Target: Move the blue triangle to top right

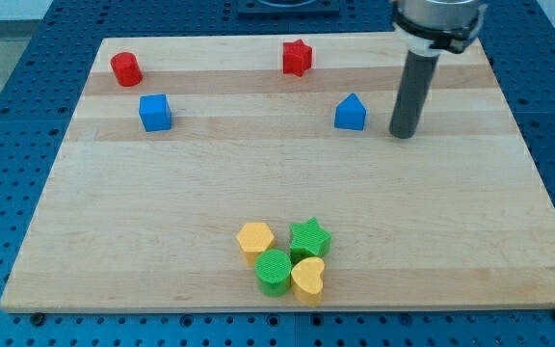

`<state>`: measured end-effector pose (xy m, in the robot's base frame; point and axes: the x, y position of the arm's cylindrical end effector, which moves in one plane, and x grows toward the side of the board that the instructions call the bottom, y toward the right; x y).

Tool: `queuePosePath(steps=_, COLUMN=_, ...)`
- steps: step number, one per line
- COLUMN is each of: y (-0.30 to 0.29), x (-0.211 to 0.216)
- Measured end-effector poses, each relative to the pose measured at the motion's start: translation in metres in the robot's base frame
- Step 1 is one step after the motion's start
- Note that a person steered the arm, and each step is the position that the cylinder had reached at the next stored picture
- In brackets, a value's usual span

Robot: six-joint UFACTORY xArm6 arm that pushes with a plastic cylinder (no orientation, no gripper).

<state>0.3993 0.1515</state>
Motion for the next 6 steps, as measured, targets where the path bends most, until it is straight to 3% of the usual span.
queuePosePath(steps=1, y=-0.004, x=0.000)
queuePosePath(steps=3, y=-0.091, x=0.046)
queuePosePath(steps=4, y=-0.107, x=0.031)
queuePosePath(steps=5, y=-0.089, x=-0.022)
queuePosePath(steps=6, y=-0.032, x=-0.081)
